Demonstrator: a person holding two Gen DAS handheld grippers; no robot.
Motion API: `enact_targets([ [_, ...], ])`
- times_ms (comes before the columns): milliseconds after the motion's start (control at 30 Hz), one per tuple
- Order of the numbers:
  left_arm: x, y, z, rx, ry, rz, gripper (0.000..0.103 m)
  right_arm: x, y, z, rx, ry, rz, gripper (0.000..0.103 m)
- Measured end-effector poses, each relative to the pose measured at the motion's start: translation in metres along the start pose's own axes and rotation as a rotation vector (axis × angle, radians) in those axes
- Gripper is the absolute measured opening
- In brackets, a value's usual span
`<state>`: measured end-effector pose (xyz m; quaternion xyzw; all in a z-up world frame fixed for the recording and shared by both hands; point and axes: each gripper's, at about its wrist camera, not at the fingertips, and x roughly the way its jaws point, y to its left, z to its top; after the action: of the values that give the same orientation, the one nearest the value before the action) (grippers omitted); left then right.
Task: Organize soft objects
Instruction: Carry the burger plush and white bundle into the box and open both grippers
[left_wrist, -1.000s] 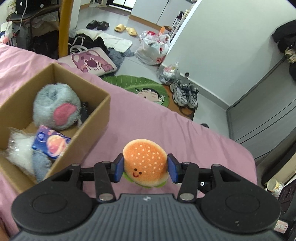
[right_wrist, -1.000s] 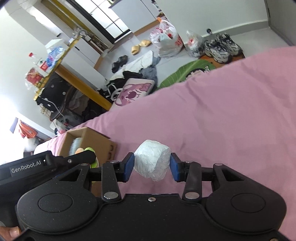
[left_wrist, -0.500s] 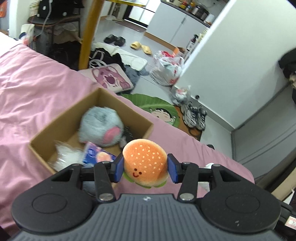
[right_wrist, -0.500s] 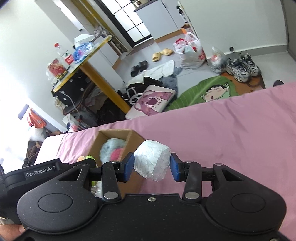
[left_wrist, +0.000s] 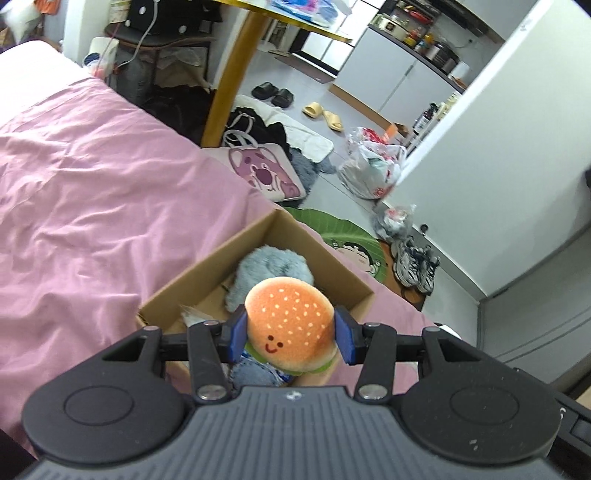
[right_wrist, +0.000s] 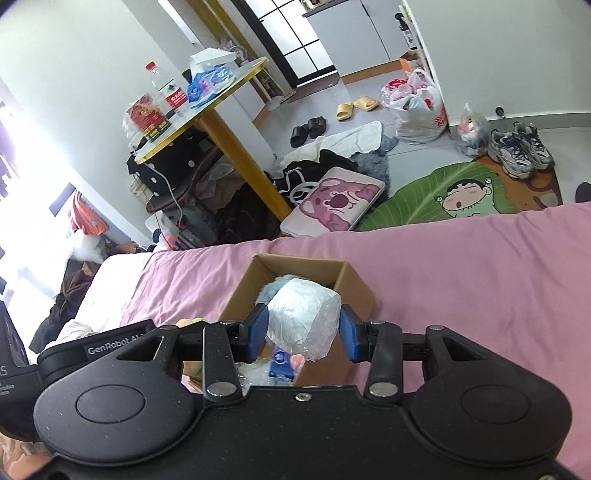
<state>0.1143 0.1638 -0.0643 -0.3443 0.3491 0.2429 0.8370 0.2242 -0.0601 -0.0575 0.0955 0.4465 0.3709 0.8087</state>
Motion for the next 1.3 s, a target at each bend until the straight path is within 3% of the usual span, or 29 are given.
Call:
enact_targets([
  [300, 0.013, 0.018, 0.012, -0.064, -0.006, 0.023, 0.049, 0.016, 0.021, 0.004, -0.02, 0.019, 0.0, 0.041],
  [500, 0.021, 0.025, 0.015, -0.109, 0.023, 0.049, 0.065, 0.03, 0.032, 0.005, -0.016, 0.04, 0.012, 0.042],
  [767, 0.019, 0.029, 0.013, -0.105, 0.036, 0.076, 0.078, 0.039, 0.032, 0.002, -0.003, 0.062, -0.006, 0.053],
  [933, 0.015, 0.024, 0.009, -0.09, 0.05, 0.068, 0.086, 0.026, 0.023, 0.0, 0.008, 0.057, -0.031, 0.057],
  [1300, -0.012, -0.011, -0.012, 0.05, 0.075, 0.033, 0.095, -0.04, -0.012, -0.007, 0.027, -0.017, -0.116, 0.083],
])
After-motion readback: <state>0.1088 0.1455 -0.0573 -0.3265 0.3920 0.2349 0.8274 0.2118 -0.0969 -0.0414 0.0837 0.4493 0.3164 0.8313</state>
